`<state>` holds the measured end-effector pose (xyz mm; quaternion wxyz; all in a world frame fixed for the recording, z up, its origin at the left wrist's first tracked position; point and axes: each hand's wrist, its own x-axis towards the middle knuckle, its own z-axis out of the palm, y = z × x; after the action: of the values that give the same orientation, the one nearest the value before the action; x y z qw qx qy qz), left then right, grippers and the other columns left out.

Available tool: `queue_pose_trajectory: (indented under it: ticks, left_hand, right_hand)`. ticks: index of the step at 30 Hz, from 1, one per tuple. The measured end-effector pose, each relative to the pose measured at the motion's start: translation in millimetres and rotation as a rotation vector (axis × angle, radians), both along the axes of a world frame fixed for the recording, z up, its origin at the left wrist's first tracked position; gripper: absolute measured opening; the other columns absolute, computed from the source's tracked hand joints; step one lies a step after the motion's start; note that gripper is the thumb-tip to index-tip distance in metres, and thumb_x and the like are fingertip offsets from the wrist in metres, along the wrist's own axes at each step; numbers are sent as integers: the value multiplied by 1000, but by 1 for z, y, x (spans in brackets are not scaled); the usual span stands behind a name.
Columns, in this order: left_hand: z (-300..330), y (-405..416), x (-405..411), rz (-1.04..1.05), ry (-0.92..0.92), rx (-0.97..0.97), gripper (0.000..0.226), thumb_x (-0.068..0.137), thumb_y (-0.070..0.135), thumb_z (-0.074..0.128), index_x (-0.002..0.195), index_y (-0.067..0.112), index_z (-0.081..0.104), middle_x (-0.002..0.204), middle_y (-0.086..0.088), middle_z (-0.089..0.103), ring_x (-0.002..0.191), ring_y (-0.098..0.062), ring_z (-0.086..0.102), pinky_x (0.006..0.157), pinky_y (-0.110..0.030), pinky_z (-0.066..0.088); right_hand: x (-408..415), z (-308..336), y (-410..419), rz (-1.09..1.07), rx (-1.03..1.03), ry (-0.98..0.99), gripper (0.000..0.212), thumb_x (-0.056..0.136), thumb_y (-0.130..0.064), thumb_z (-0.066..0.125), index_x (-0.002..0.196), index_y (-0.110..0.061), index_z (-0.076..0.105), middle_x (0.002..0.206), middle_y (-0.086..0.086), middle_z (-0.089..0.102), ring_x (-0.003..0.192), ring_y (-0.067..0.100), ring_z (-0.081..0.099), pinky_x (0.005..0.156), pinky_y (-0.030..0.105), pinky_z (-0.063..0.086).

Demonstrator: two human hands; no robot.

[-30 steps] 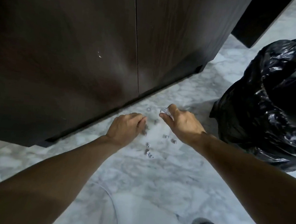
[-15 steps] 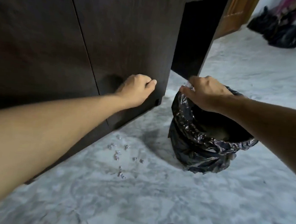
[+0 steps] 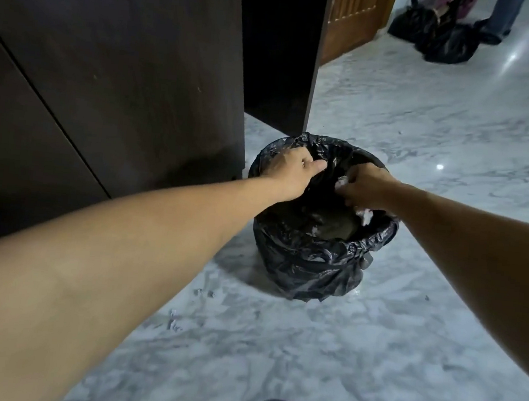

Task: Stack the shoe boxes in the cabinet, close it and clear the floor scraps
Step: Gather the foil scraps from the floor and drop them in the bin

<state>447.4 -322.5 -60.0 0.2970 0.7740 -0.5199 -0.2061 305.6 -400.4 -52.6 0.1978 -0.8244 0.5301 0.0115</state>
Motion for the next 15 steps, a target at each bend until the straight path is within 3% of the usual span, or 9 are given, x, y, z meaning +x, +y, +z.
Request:
queue_pose_trajectory:
  ticks: [4,7,12,15]
  left_hand:
    - [-7,-2,-2,-30,-18,115,44,99,55,34,98,18,60,91,2,61,96,-23,58,74,-30,36]
    - [-11,2,1,-54,-29,139,54,97,59,32,123,19,58,123,-3,60,114,-25,54,83,-31,37]
    - [-5,23,15,-25,-187,-27,54,94,59,41,121,17,61,123,-3,62,114,-24,54,91,-35,44]
    - [1,46,29,-33,-340,-126,52,96,52,46,122,10,60,123,-7,62,119,-25,50,102,-35,37]
  right_hand:
    - [-6,0,0,-5,-15,19,31,84,-28,66,111,-12,68,114,16,62,105,31,59,79,29,48]
    - [-10,-1,-2,-11,-21,1,27,82,-27,68,107,-15,69,114,14,62,102,30,60,74,27,45]
    - [-4,4,9,43,-61,-42,22,82,-27,68,101,-19,70,107,9,64,88,24,55,72,25,43]
    - [11,14,20,115,-67,-139,15,81,-27,68,96,-26,68,104,7,67,92,22,60,75,25,46]
